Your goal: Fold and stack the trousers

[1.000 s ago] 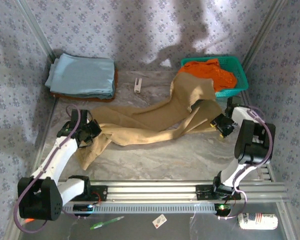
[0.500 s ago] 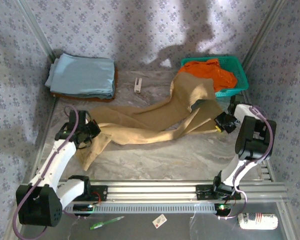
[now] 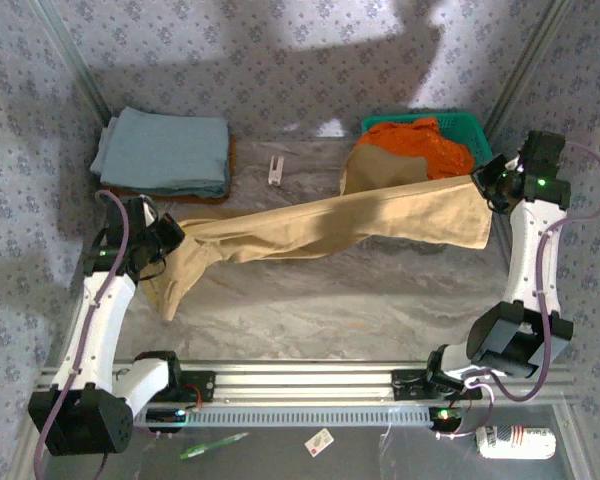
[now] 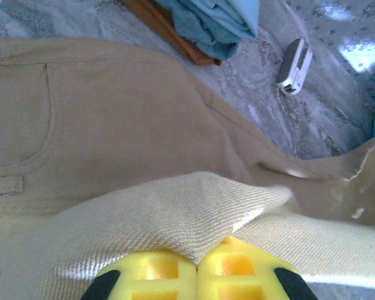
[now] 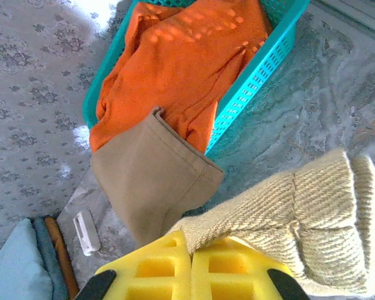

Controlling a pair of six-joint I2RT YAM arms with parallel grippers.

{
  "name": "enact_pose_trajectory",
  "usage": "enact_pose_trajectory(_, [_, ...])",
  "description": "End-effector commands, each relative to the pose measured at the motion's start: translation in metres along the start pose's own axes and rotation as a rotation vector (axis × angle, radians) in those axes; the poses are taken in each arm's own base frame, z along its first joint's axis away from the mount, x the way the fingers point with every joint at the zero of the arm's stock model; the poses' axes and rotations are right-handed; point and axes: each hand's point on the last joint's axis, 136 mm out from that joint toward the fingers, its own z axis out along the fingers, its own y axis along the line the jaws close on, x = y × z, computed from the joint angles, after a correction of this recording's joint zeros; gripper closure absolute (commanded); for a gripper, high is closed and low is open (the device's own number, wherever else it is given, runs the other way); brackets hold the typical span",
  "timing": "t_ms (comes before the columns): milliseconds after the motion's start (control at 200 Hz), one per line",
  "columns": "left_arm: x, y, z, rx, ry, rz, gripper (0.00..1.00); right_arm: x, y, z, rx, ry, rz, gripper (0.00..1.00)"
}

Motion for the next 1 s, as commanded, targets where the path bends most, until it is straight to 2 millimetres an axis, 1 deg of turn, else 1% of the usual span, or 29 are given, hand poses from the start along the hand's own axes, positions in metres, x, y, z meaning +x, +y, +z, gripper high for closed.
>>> enact_pose_trajectory(0, [-0.004, -0.011, -0.01, 0.038, 0.012, 0.03, 1.0, 0.008, -0.013, -0.002, 0.014, 0.059, 0.055, 1.0])
enact_pose_trajectory(105, [0.015, -0.011, -0.018, 0.063, 0.065, 0.038, 1.0, 0.012, -0.035, -0.01, 0.021, 0.047, 0.094, 1.0])
enact_pose_trajectory(205, [0.04, -0.013, -0.03, 0.115, 0.116, 0.065, 1.0, 0.016, -0.055, -0.026, 0.016, 0.015, 0.138, 1.0])
enact_pose_trajectory(265, [0.06, -0.018, -0.04, 0.161, 0.153, 0.087, 1.0, 0.022, -0.069, -0.037, 0.014, 0.004, 0.17, 1.0])
enact_pose_trajectory(325, [0.084, -0.028, -0.052, 0.241, 0.202, 0.121, 1.0, 0.03, -0.084, -0.045, 0.021, -0.015, 0.201, 1.0])
enact_pose_trajectory(330, [0.086, -0.029, -0.053, 0.248, 0.205, 0.125, 1.0, 0.034, -0.09, -0.046, 0.028, -0.017, 0.214, 1.0])
enact_pose_trajectory(350, [0.094, -0.031, -0.058, 0.268, 0.222, 0.135, 1.0, 0.039, -0.097, -0.046, 0.035, -0.016, 0.233, 1.0])
enact_pose_trajectory(375, [0.104, -0.034, -0.064, 0.298, 0.242, 0.149, 0.94, 0.044, -0.105, -0.048, 0.04, -0.024, 0.255, 1.0])
enact_pose_trajectory(420, [0.12, -0.044, -0.077, 0.382, 0.279, 0.177, 0.81, 0.05, -0.114, -0.052, 0.024, -0.035, 0.292, 1.0])
enact_pose_trajectory(455, [0.128, -0.047, -0.087, 0.427, 0.292, 0.189, 0.66, 0.053, -0.117, -0.055, 0.008, -0.049, 0.304, 0.97])
enact_pose_trajectory(505, [0.135, -0.049, -0.105, 0.473, 0.292, 0.205, 0.39, 0.058, -0.119, -0.06, -0.005, -0.066, 0.31, 0.8])
enact_pose_trajectory(510, [0.136, -0.05, -0.107, 0.478, 0.291, 0.209, 0.36, 0.058, -0.119, -0.06, -0.005, -0.066, 0.31, 0.8])
enact_pose_trajectory(515, [0.136, -0.05, -0.109, 0.484, 0.289, 0.212, 0.33, 0.059, -0.12, -0.062, -0.003, -0.068, 0.309, 0.76])
enact_pose_trajectory(520, [0.137, -0.051, -0.111, 0.49, 0.288, 0.214, 0.31, 0.059, -0.12, -0.062, -0.003, -0.068, 0.309, 0.76])
enact_pose_trajectory(530, [0.137, -0.051, -0.115, 0.498, 0.285, 0.219, 0.27, 0.061, -0.12, -0.064, 0.001, -0.074, 0.307, 0.7])
enact_pose_trajectory(540, [0.137, -0.051, -0.118, 0.504, 0.279, 0.225, 0.23, 0.061, -0.121, -0.064, 0.003, -0.075, 0.306, 0.68])
enact_pose_trajectory(545, [0.137, -0.052, -0.119, 0.507, 0.275, 0.229, 0.22, 0.062, -0.121, -0.065, 0.008, -0.078, 0.305, 0.65])
enact_pose_trajectory(560, [0.137, -0.051, -0.124, 0.506, 0.27, 0.234, 0.18, 0.063, -0.123, -0.067, 0.015, -0.084, 0.304, 0.61])
enact_pose_trajectory(575, [0.137, -0.05, -0.128, 0.504, 0.261, 0.241, 0.14, 0.063, -0.123, -0.068, 0.017, -0.088, 0.303, 0.59])
enact_pose_trajectory(585, [0.137, -0.05, -0.131, 0.501, 0.256, 0.246, 0.12, 0.065, -0.124, -0.07, 0.024, -0.091, 0.303, 0.56])
enact_pose_trajectory(625, [0.135, -0.048, -0.137, 0.486, 0.243, 0.263, 0.09, 0.065, -0.126, -0.074, 0.043, -0.108, 0.302, 0.47])
enact_pose_trajectory(640, [0.133, -0.047, -0.138, 0.474, 0.238, 0.268, 0.08, 0.065, -0.126, -0.075, 0.046, -0.112, 0.3, 0.45])
enact_pose_trajectory(710, [0.125, -0.042, -0.133, 0.399, 0.235, 0.256, 0.09, 0.063, -0.124, -0.082, 0.049, -0.141, 0.295, 0.43])
enact_pose_trajectory(780, [0.118, -0.04, -0.114, 0.347, 0.245, 0.205, 0.13, 0.068, -0.114, -0.08, 0.012, -0.131, 0.288, 0.43])
enact_pose_trajectory(830, [0.116, -0.039, -0.094, 0.324, 0.249, 0.163, 0.17, 0.076, -0.107, -0.075, 0.006, -0.105, 0.266, 0.46])
enact_pose_trajectory(894, [0.111, -0.03, -0.065, 0.268, 0.23, 0.092, 0.2, 0.095, -0.093, -0.059, -0.004, -0.054, 0.19, 0.5])
enact_pose_trajectory(929, [0.11, -0.027, -0.05, 0.254, 0.225, 0.053, 0.21, 0.11, -0.088, -0.046, 0.006, -0.016, 0.142, 0.55])
enact_pose_trajectory(974, [0.113, -0.023, -0.031, 0.248, 0.232, -0.002, 0.25, 0.128, -0.084, -0.029, 0.024, 0.035, 0.092, 0.59])
enact_pose_trajectory(994, [0.112, -0.023, -0.023, 0.249, 0.224, -0.026, 0.25, 0.133, -0.083, -0.024, 0.031, 0.049, 0.077, 0.6])
